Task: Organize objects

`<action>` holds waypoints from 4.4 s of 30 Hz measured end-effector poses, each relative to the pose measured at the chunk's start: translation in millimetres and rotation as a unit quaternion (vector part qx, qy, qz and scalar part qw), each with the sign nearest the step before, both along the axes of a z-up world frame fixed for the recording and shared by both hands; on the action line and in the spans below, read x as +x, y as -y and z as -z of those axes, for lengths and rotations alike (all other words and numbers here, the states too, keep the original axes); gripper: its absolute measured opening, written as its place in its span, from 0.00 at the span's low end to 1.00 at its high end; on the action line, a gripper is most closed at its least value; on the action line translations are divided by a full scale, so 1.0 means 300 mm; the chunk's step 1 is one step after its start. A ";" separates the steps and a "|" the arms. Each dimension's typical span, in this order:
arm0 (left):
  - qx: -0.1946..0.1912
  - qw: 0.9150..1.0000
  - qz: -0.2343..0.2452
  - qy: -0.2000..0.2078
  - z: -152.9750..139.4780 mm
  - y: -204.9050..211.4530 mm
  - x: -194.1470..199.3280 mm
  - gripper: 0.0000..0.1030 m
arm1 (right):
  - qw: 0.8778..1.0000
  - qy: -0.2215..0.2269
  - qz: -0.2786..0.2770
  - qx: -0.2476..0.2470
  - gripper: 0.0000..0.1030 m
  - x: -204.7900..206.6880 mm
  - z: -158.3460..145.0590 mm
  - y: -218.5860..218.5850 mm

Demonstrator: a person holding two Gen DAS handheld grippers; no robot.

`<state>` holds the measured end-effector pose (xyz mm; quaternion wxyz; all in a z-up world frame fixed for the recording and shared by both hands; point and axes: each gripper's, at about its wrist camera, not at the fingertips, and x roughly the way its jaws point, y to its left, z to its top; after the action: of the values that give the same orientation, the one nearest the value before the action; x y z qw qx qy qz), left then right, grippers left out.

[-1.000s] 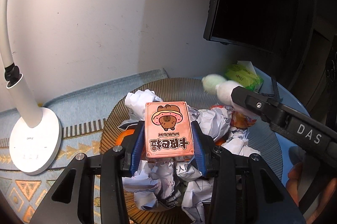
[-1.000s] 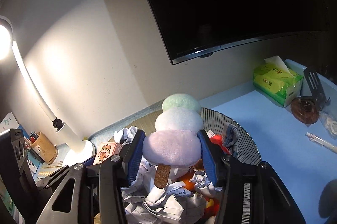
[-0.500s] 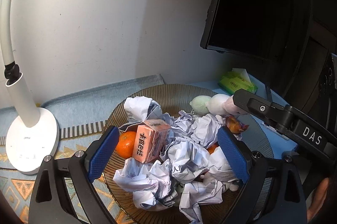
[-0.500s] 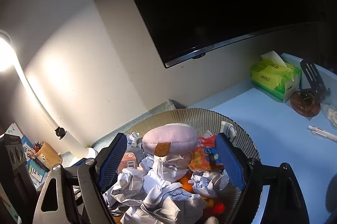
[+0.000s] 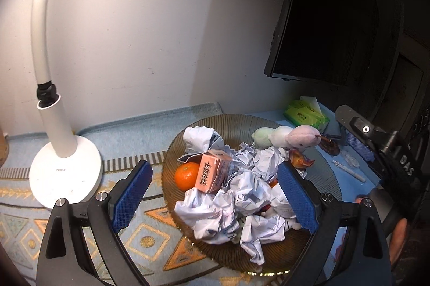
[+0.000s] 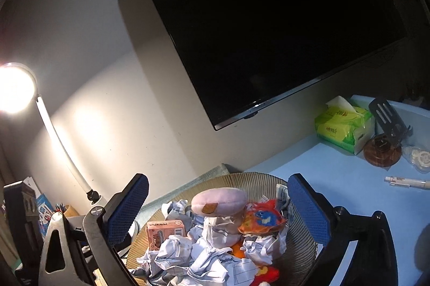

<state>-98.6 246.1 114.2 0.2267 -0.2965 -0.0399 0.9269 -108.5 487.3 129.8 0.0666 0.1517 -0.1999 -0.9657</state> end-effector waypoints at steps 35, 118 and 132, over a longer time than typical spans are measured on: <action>-0.053 0.976 -0.213 0.000 0.184 0.795 0.424 0.95 | 0.966 0.115 -0.175 0.151 1.00 0.395 0.156 0.891; -0.132 0.951 -0.225 0.166 0.382 0.784 0.373 0.99 | 0.905 0.283 -0.183 0.258 1.00 0.332 0.410 0.977; -0.131 0.951 -0.228 0.164 0.379 0.779 0.372 1.00 | 0.911 0.266 -0.182 0.258 1.00 0.357 0.408 0.965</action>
<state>13.0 12.4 0.4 -0.0407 -0.4541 -0.0215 0.8897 -1.5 197.8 7.3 0.1444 0.4482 0.0772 -0.8788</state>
